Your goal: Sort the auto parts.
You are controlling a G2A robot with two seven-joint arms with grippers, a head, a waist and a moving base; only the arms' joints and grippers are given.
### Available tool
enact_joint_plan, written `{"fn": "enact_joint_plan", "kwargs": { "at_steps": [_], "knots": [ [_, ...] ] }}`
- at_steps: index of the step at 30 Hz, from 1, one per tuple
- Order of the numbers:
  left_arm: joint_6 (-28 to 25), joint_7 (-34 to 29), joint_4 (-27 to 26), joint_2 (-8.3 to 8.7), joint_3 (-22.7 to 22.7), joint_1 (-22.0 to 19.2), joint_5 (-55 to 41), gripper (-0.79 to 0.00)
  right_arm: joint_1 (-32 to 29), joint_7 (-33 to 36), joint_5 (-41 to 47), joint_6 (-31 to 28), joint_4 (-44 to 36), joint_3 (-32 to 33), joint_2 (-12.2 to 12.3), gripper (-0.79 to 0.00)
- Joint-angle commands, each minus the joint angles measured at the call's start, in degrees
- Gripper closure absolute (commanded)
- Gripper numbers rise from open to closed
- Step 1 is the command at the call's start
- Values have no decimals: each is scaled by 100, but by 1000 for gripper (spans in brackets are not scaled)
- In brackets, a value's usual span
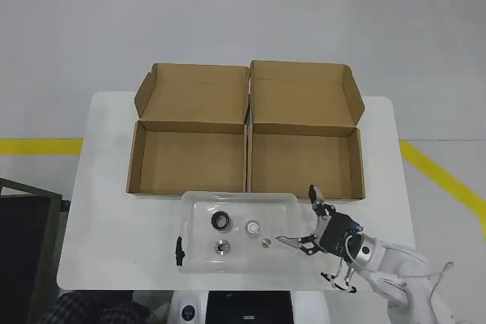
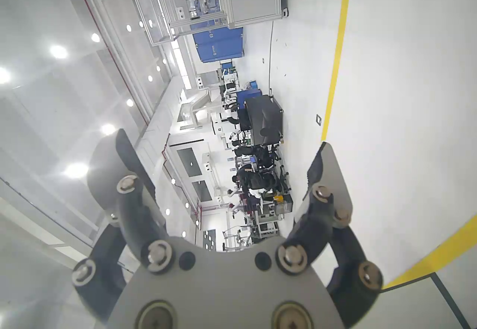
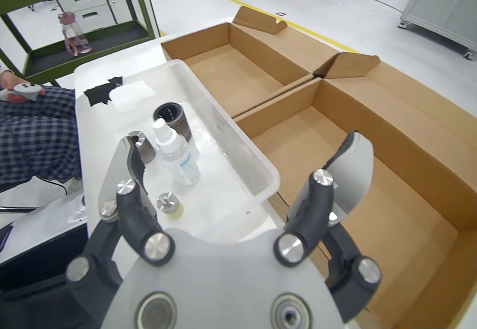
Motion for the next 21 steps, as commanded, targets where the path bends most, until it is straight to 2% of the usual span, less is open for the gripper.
{"fn": "enact_joint_plan", "kwargs": {
  "at_steps": [1, 11, 21],
  "knots": [
    [0, 0, 0, 0, 0, 0, 0, -785, 116, 83, -27, -45, 28, -222, -3, -785],
    [0, 0, 0, 0, 0, 0, 0, -785, 539, 531, -432, -377, 63, -993, 16, -785],
    [0, 0, 0, 0, 0, 0, 0, -785, 800, 1060, -913, -395, 262, -1405, 54, -785]
  ]
}}
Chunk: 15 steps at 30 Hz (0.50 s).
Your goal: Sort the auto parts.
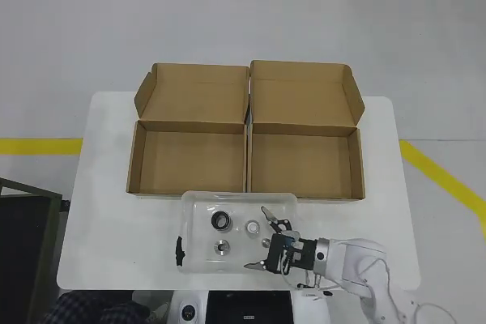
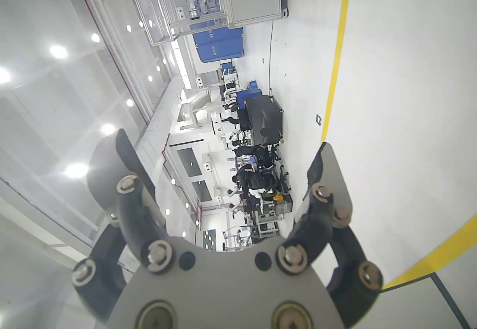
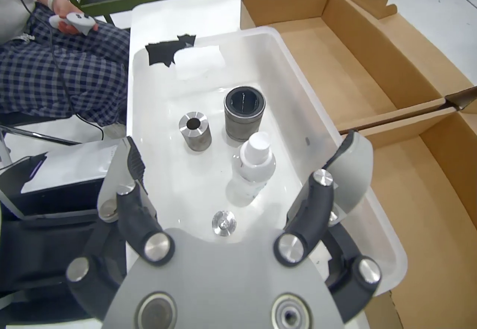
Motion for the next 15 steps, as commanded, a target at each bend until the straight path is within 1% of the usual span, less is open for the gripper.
{"fn": "enact_joint_plan", "kwargs": {
  "at_steps": [1, 15],
  "knots": [
    [0, 0, 0, 0, 0, 0, 0, -785, 51, 94, -84, 21, 42, -48, 8, -785],
    [0, 0, 0, 0, 0, 0, 0, -785, 506, 541, -205, 242, 418, -315, 30, -785]
  ]
}}
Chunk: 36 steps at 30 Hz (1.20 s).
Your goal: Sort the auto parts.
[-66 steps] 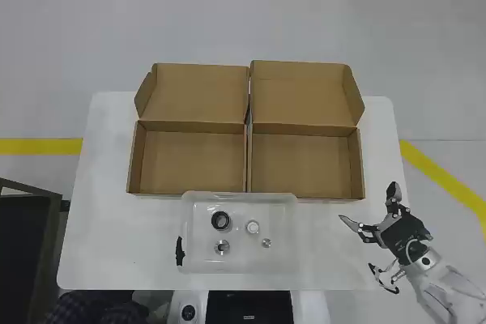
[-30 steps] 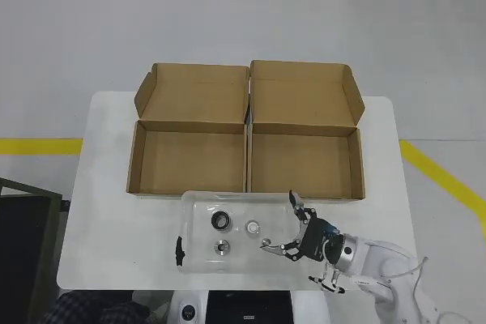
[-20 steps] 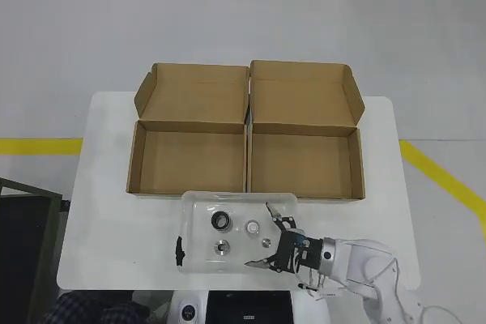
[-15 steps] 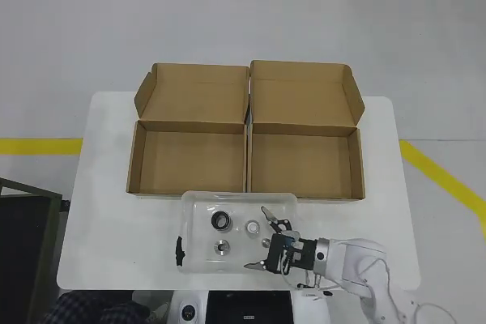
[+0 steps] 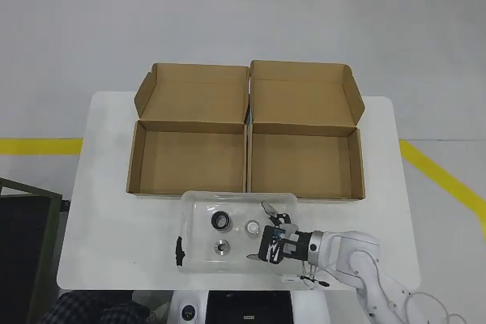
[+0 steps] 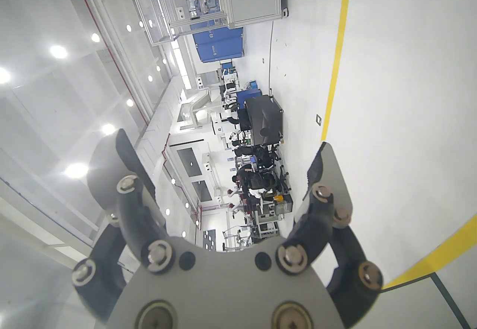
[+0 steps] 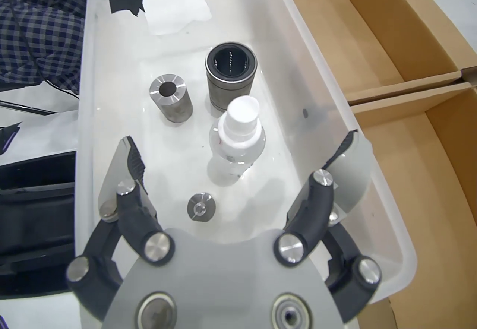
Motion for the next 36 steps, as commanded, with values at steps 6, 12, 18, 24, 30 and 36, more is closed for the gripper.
{"fn": "enact_joint_plan", "kwargs": {
  "at_steps": [6, 12, 18, 24, 30, 36],
  "knots": [
    [0, 0, 0, 0, 0, 0, 0, -785, 200, 100, -27, 130, 131, -107, 5, -677],
    [0, 0, 0, 0, 0, 0, 0, -785, 281, 161, -16, 126, 177, -198, 19, -372],
    [0, 0, 0, 0, 0, 0, 0, -785, 349, 189, 4, 163, 232, -300, 27, -329],
    [0, 0, 0, 0, 0, 0, 0, -785, 436, 157, 45, 87, 228, -344, 46, 0],
    [0, 0, 0, 0, 0, 0, 0, -785, 438, -14, 475, 50, 81, -235, 70, 0],
    [0, 0, 0, 0, 0, 0, 0, -785, 433, -173, 1024, 67, -11, -61, 95, 0]
  ]
}}
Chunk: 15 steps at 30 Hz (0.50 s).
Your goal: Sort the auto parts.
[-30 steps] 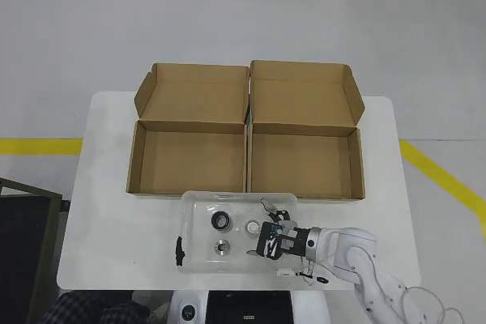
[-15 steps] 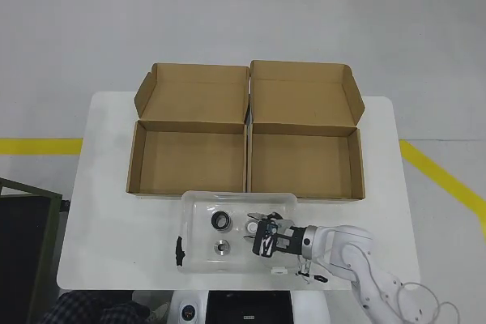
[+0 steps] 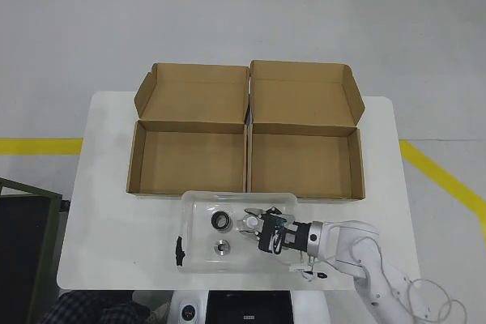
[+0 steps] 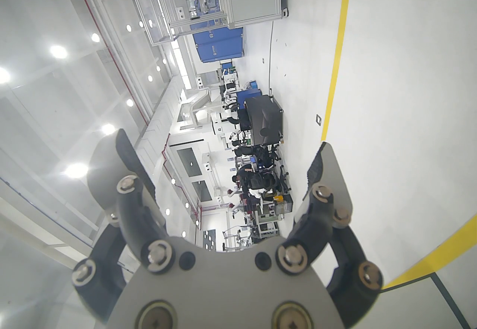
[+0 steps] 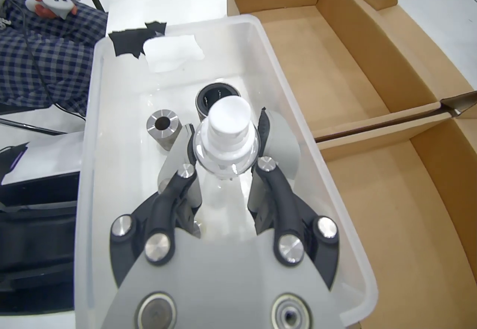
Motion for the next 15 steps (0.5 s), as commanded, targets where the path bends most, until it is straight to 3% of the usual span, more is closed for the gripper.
{"fn": "enact_joint_plan", "kwargs": {
  "at_steps": [1, 15],
  "knots": [
    [0, 0, 0, 0, 0, 0, 0, -785, 2, -85, 229, 37, -11, 72, 6, 0],
    [0, 0, 0, 0, 0, 0, 0, -785, 91, -427, 1606, 58, -105, 456, 55, 0]
  ]
}}
